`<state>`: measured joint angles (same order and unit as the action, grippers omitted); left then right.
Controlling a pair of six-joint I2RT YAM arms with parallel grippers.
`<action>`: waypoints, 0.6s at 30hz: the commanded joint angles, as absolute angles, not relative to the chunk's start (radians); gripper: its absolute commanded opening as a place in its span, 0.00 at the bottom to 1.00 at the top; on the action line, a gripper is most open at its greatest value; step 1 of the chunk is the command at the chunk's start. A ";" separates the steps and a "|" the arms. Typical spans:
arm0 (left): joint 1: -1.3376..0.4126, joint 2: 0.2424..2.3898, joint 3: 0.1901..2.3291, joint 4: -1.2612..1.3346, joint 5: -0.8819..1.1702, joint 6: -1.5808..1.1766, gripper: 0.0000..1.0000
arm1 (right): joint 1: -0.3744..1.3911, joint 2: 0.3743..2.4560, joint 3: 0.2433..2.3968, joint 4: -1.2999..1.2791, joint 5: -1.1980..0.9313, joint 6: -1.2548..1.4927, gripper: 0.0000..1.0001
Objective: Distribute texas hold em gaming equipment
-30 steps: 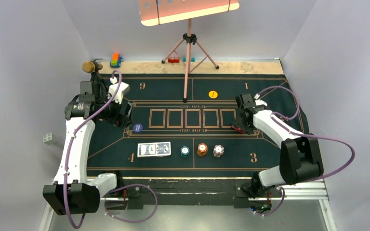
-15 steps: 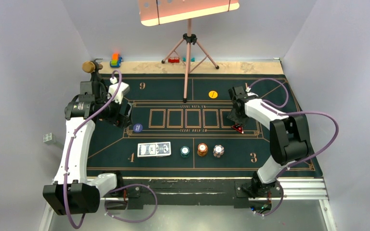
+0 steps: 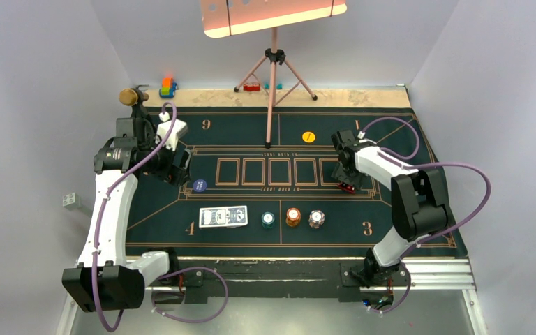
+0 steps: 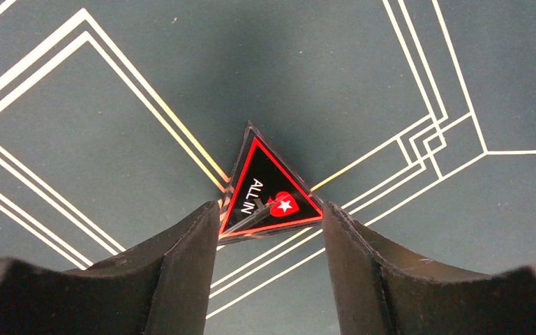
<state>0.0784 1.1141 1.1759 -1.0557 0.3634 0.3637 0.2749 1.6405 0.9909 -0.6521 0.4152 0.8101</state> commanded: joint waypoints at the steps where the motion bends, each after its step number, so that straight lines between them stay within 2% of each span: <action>1: 0.084 1.098 1.183 -1.041 0.368 0.393 1.00 | 0.276 1.619 1.011 -0.703 0.475 0.814 0.59; 13: 0.084 1.095 1.172 -1.043 0.377 0.401 1.00 | 0.234 1.529 0.937 -0.720 0.482 0.820 0.59; 18: 0.086 1.091 1.159 -1.039 0.387 0.388 1.00 | 0.241 1.491 0.974 -0.721 0.468 0.781 0.58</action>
